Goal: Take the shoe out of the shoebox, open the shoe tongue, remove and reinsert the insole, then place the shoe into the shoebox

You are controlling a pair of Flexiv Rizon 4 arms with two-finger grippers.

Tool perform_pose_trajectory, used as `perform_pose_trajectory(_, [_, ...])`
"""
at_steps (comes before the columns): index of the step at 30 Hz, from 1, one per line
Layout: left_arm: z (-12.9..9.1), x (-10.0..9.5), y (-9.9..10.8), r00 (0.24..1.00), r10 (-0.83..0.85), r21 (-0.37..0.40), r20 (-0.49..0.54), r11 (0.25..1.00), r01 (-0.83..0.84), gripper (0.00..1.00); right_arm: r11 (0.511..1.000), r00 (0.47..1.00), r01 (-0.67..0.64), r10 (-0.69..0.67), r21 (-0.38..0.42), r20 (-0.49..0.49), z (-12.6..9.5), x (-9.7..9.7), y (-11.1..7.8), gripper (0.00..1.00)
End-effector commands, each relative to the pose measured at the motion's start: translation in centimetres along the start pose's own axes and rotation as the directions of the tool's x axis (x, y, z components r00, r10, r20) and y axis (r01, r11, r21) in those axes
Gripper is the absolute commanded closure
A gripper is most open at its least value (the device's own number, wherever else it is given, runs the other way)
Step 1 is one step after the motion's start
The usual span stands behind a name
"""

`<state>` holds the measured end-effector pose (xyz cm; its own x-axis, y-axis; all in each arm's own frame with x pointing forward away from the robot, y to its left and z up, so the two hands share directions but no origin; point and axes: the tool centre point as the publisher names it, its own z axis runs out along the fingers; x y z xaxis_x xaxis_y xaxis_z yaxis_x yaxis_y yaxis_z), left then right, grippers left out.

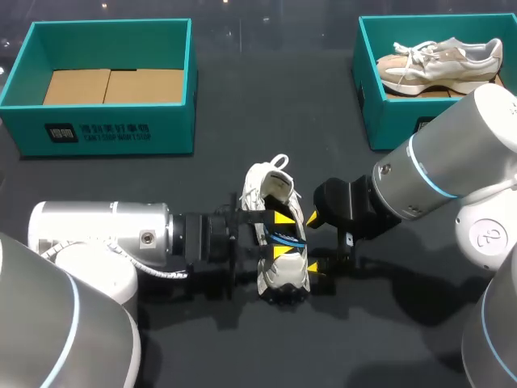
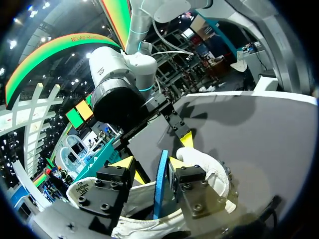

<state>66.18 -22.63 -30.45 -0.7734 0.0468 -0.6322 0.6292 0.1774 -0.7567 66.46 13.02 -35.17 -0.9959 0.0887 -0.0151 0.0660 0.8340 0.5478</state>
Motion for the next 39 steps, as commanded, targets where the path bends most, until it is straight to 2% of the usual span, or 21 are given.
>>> perform_pose_trajectory(1, [0.4, 0.1, 0.2, 1.0, 0.005, -0.004, -0.018, 1.0, -0.005, 0.93, 1.0, 1.0, 0.0, 0.0, 0.0, 0.002, 0.0, 0.1, 0.0, 0.0])
perform_pose_trajectory(2, [0.5, 0.2, 0.4, 1.0, 0.013, -0.011, -0.025, 1.0, -0.013, 1.0, 1.0, 1.0, 0.0, 0.0, 0.0, 0.002, 0.0, 0.1, 0.0, 0.0])
perform_pose_trajectory(10, [0.4, 0.9, 2.6, 0.996, 0.08, -0.081, -0.027, 0.993, -0.082, 1.0, 1.0, 1.0, 0.0, 0.0, 0.0, 0.002, 0.0, 0.1, 0.0, 0.0])
perform_pose_trajectory(18, [-0.3, 0.2, 4.6, 0.996, 0.088, -0.141, 0.009, 0.986, -0.086, 1.0, 1.0, 1.0, 0.0, 0.0, 0.0, 0.002, 0.0, 0.1, 0.0, 0.0])
perform_pose_trajectory(20, [-0.4, 0.2, 4.6, 0.997, 0.082, -0.142, 0.006, 0.987, -0.08, 1.0, 1.0, 1.0, 0.0, 0.0, 0.0, 0.002, 0.0, 0.1, 0.0, 0.0])
perform_pose_trajectory(24, [-0.8, 0.2, 3.2, 0.999, 0.036, -0.094, -0.014, 0.995, -0.037, 1.0, 1.0, 1.0, 0.0, 0.0, 0.0, 0.002, 0.0, 0.1, 0.0, 0.0])
perform_pose_trajectory(25, [-0.8, 0.1, 2.9, 0.999, 0.029, -0.087, -0.015, 0.996, -0.03, 0.97, 1.0, 1.0, 0.0, 0.0, 0.0, 0.002, 0.0, 0.1, 0.0, 0.0])
perform_pose_trajectory(26, [-0.9, 0.1, 2.6, 1.0, 0.024, -0.082, -0.019, 0.996, -0.026, 0.84, 1.0, 1.0, 0.0, 0.0, 0.0, 0.002, 0.0, 0.1, 0.0, 0.0])
perform_pose_trajectory(27, [-1.0, 0.0, 2.3, 1.0, 0.015, -0.079, -0.023, 0.997, -0.017, 0.78, 1.0, 1.0, 0.0, 0.0, 0.0, 0.002, 0.0, 0.1, 0.0, 0.0])
perform_pose_trajectory(30, [-1.2, -0.2, 1.4, 0.999, 0.01, -0.072, -0.032, 0.997, -0.012, 0.71, 1.0, 1.0, 0.0, 0.0, 0.0, 0.002, 0.0, 0.1, 0.0, 0.0])
perform_pose_trajectory(39, [-1.5, -0.5, 0.6, 0.996, -0.01, -0.088, -0.086, 0.996, 0.002, 0.64, 1.0, 1.0, 0.0, 0.0, 0.0, 0.002, 0.0, 0.1, 0.0, 0.0])
